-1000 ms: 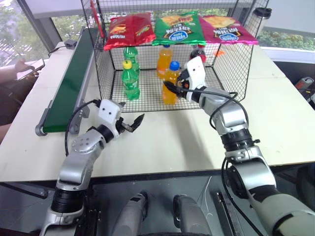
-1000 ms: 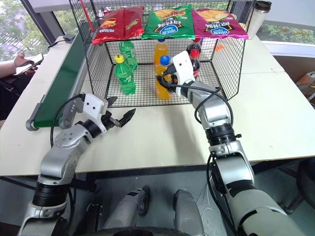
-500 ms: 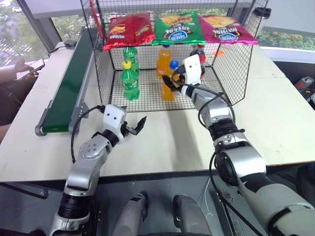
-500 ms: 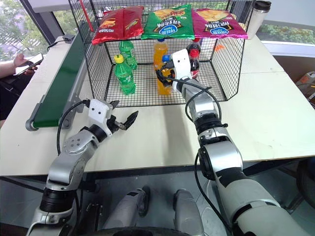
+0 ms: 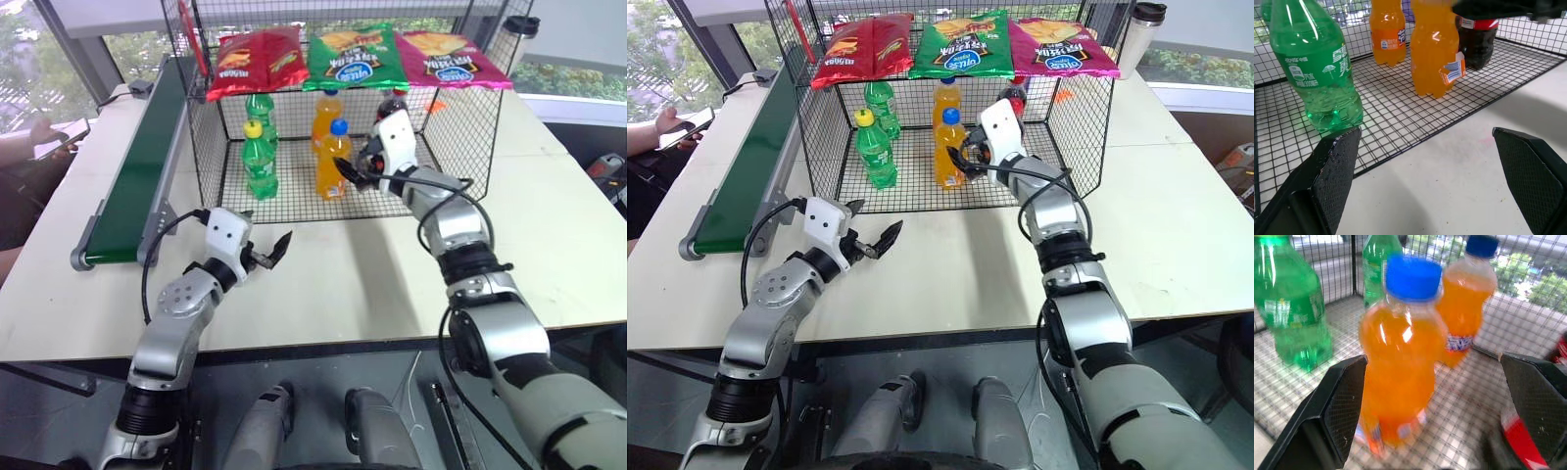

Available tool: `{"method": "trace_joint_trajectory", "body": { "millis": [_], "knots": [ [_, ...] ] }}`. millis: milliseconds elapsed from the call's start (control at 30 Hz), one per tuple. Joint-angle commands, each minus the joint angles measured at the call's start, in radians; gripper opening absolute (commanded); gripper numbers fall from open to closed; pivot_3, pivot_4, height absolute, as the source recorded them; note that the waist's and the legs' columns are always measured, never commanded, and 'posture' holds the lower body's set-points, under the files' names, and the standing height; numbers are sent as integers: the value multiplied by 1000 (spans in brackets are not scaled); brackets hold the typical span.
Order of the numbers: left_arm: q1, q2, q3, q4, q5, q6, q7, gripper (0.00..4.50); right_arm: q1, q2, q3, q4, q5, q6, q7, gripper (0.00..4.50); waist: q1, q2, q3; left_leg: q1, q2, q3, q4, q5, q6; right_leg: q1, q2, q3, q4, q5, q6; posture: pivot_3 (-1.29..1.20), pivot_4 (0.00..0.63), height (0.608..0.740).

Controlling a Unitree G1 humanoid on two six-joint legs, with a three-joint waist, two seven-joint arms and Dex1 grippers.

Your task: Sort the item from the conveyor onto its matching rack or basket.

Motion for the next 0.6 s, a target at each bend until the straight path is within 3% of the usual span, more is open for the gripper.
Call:
{"method": "trace_joint_trajectory", "body": {
  "millis": [33, 333, 600],
  "knots": [
    [-7, -3, -13, -15, -13, -20, -24, 4500, 60, -77, 8, -178, 14, 96, 96, 4429, 1, 0, 0, 0, 0, 0, 0, 0, 0, 0, 0, 0, 0, 0, 0, 0, 150, 739],
    [34, 57, -26, -40, -48, 18, -120, 4500, 396, -247, 90, -665, 167, 317, 427, 4429, 0, 0, 0, 0, 0, 0, 0, 0, 0, 0, -3, 0, -1, -2, -3, 0, 150, 739],
    [40, 106, -42, -49, -55, 30, -187, 4500, 495, -246, 83, -790, 216, 412, 413, 4429, 3, 0, 0, 0, 0, 1, 1, -2, -2, 1, -4, 0, -1, -4, 0, 0, 150, 739]
  ]
}}
